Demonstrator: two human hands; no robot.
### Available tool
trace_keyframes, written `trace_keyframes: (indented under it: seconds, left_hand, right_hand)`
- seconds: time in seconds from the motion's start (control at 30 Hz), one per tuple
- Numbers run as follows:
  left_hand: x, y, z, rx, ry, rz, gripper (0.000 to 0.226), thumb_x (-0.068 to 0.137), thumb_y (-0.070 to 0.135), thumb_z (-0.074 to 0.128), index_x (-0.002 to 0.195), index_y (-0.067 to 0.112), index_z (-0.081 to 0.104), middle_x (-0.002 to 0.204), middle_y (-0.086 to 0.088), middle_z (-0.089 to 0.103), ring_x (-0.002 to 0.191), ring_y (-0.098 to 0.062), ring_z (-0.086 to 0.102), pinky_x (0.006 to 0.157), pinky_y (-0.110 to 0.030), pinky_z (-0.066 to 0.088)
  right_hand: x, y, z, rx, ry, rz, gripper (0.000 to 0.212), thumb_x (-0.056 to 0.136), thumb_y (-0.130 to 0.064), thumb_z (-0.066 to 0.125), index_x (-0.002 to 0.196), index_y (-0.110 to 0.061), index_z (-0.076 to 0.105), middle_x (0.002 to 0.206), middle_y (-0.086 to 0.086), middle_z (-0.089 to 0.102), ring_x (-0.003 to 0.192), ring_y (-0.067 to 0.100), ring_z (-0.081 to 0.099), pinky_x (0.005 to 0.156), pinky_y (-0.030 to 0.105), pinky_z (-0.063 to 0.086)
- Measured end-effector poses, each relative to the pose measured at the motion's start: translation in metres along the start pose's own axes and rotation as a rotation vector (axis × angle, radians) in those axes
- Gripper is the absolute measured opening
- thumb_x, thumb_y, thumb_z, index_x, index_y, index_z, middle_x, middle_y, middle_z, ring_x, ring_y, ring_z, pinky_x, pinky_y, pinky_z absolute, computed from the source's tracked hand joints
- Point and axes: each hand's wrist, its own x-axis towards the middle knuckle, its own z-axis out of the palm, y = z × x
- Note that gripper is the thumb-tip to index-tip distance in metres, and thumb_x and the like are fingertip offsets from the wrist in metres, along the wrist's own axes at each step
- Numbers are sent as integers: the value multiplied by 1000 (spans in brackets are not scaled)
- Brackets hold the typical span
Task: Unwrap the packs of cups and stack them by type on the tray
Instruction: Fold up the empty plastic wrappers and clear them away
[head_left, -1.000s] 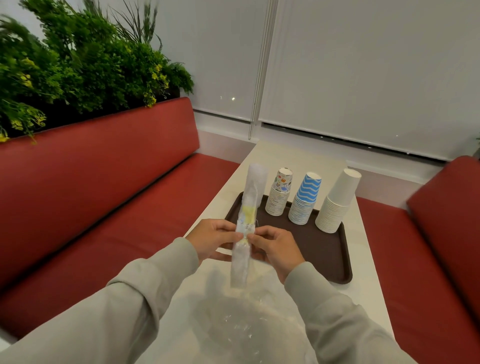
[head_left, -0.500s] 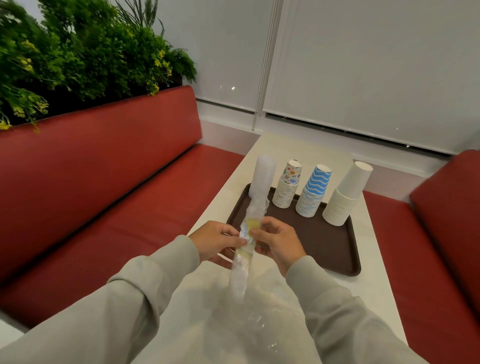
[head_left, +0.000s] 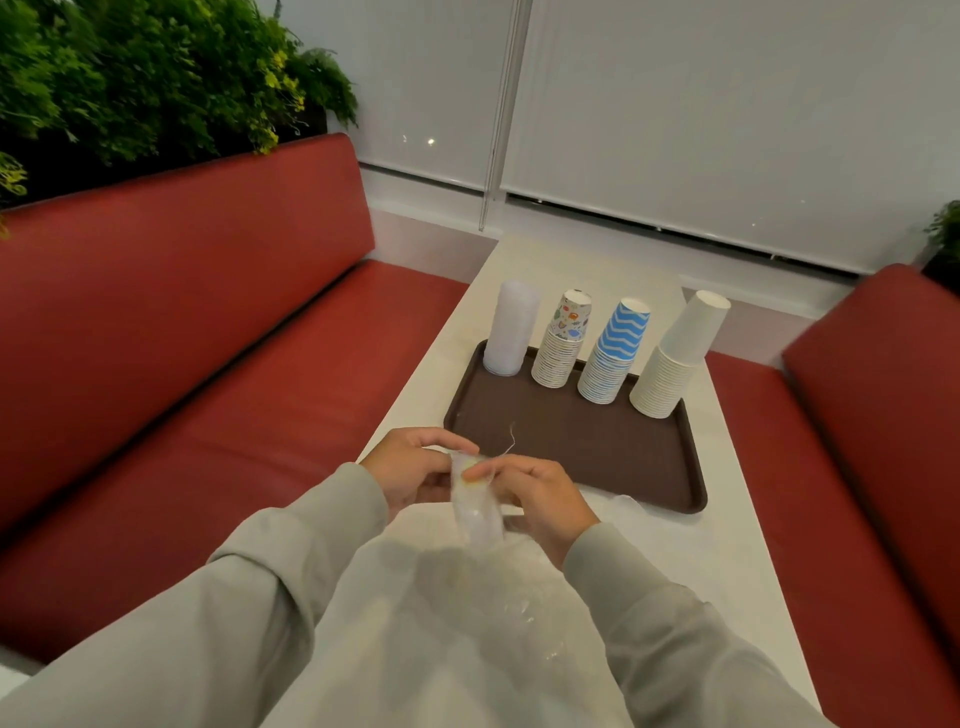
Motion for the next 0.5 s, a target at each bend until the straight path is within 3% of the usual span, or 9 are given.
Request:
trace_keyframes:
  seconds: [0.17,0.33,0.5]
  left_hand:
    - [5,-11,0,10,90,109,34,91,-15,49,90,6,76,86,-17,72,70,-23,69,66,-28,60]
    - [-6,-25,2,96,143,160,43,92,-12,45,85,13,79,92,-16,74,75,-24,72,70,-31,61]
    - [-40,-27,7,-115,123,86,19,89,-1,59,93,1,77,91,-17,73,74,-25,71,67,-34,60]
  right_hand:
    - [-4,9,5,-28,54,100,14,84,-23,76,95,-15,77,96,6,70,86,23,64,64,34,55]
    - [-15,21,9,-58,52,81,30,75,2,81,98,-15,73,100,10,63,83,26,68,66,38,60]
    - [-32,28,4,-73,55,37,38,76,4,75,100,-26,73,109,17,64,92,32,65,64,36,57]
